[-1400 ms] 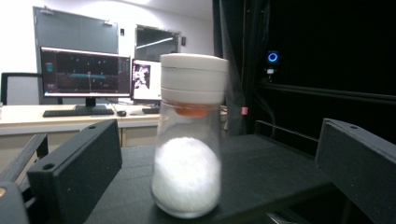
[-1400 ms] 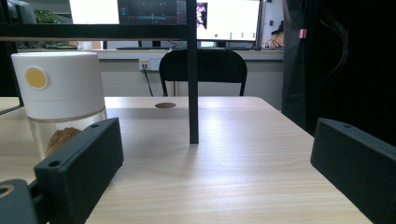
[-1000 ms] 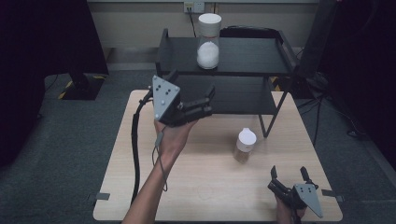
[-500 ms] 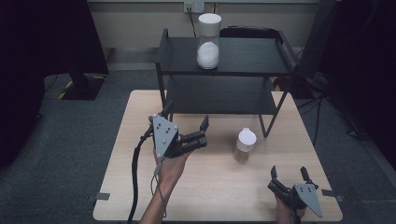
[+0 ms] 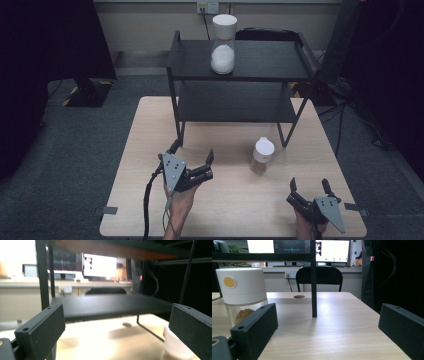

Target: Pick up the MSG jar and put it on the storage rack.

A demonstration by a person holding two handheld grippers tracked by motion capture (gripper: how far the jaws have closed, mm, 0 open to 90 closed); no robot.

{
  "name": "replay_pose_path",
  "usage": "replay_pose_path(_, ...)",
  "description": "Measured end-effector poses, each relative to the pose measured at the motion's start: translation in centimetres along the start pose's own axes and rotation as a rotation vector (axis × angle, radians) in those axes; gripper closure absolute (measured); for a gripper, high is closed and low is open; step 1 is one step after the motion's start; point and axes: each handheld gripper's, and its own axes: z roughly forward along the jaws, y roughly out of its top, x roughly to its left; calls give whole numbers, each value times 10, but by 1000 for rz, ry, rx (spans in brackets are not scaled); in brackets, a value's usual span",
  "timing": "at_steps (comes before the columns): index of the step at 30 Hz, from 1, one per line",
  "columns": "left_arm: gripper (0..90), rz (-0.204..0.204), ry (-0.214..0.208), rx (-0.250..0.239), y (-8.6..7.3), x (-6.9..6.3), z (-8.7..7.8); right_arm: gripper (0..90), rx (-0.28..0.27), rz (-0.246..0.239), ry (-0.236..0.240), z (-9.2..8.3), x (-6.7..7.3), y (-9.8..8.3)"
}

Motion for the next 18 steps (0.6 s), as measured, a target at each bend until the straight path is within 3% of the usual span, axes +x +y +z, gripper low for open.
replay_pose_path(6, 2, -4, 28, 21, -24, -2, -7, 10, 0, 0, -3, 0, 1, 0)
replay_pose_path(9, 2, -18, 14, 37, -37, 1, -13, 10, 0, 0, -3, 0, 0, 0)
replay_pose_path(14, 0, 12, 58, 68, -58, -1, -23, 10, 0, 1, -3, 0, 0, 0)
replay_pose_path(18, 0, -57, 86, 52, -75, 5, -31, 10, -2, 1, -2, 0, 0, 0)
